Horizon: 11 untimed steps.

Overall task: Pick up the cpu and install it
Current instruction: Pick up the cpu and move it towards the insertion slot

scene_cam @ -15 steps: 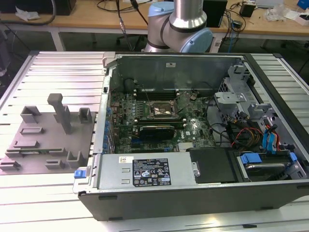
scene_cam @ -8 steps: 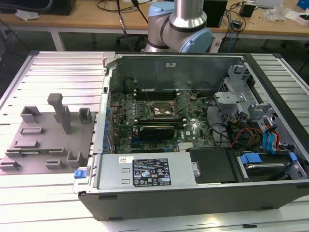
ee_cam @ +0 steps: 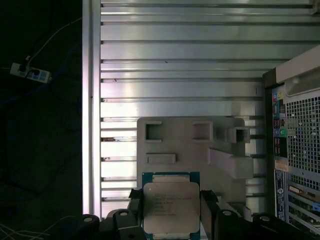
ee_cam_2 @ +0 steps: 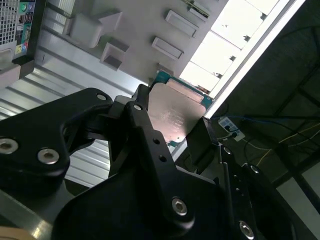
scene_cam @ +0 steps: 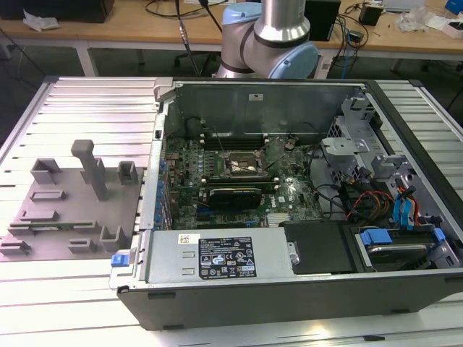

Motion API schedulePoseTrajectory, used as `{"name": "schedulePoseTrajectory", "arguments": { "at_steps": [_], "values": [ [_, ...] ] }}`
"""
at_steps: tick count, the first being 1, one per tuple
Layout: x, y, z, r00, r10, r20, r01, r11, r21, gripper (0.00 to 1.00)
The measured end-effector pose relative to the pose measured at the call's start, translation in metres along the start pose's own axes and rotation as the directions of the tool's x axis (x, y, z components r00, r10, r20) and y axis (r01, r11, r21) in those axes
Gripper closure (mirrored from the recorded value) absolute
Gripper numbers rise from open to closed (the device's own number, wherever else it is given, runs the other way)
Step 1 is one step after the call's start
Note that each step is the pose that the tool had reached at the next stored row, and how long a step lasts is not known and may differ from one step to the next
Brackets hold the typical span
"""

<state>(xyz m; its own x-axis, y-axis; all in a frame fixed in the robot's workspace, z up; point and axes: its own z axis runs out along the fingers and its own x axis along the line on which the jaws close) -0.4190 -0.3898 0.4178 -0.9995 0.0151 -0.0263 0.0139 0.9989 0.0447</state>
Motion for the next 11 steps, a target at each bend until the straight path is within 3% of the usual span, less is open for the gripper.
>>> {"name": "schedulePoseTrajectory", "arguments": {
  "at_steps": [3,11],
  "values": [
    [-0.0012,0.0001,-0.0003,1.0,0.0,-0.0005,0.0,1.0,0.0003,0.45],
    [-0.0205,0.0003,0.0004,1.0,0.0,-0.0001,0.0,1.0,0.0001,0.45]
  ]
}}
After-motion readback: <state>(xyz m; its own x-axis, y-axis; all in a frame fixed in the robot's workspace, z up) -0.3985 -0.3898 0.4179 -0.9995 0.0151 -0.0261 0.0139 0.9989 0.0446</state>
